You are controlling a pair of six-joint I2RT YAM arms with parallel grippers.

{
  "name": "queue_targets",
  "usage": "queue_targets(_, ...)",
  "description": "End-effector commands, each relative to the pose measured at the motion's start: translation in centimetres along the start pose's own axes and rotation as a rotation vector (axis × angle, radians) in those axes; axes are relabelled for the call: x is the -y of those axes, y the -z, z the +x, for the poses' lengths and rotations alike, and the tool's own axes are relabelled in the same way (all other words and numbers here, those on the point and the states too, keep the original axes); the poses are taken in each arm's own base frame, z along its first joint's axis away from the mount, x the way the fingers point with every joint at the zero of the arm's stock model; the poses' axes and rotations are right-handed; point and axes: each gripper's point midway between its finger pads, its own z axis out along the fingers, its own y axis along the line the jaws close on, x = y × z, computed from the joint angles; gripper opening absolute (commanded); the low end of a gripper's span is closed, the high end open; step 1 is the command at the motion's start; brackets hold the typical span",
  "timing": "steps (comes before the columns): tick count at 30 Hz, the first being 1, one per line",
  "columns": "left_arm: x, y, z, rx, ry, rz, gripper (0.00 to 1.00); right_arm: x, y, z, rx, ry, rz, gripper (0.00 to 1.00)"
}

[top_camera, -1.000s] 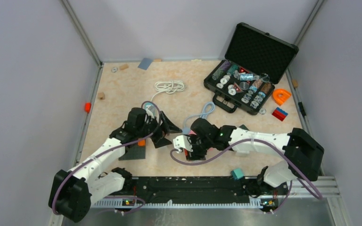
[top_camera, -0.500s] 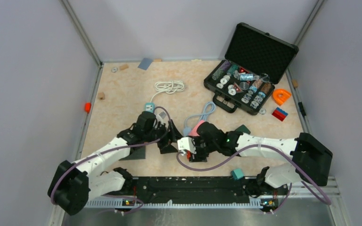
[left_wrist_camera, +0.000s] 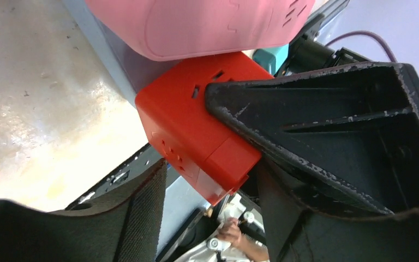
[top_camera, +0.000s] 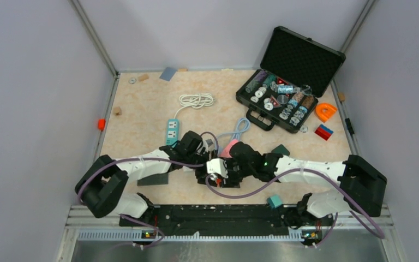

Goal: Insert the plug
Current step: Insert the plug into the socket.

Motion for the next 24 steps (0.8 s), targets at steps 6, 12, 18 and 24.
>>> queue_targets(6, -2.2, -1.3, -1.4, 0.007, -0.006, -0.130, 0.38, -1.3, 0.6, 5.2, -0.169, -0.138, 0.043, 0.11)
queue_targets(12, -4.5, -1.8, -1.1, -0.020, 0.054, -0.216, 0.21, 0.8, 2.2, 2.0, -0.047, -0.157, 0.155, 0.48)
queue_targets(18, -6.0, -1.8, -1.1, -0.020, 0.078, -0.289, 0.14, 2.1, 4.6, -1.1, 0.062, -0.184, 0.231, 0.62)
queue_targets(24, -6.6, -1.9, -1.5, -0.013, 0.078, -0.333, 0.09, 2.7, 6.3, -3.0, 0.114, -0.189, 0.258, 0.70)
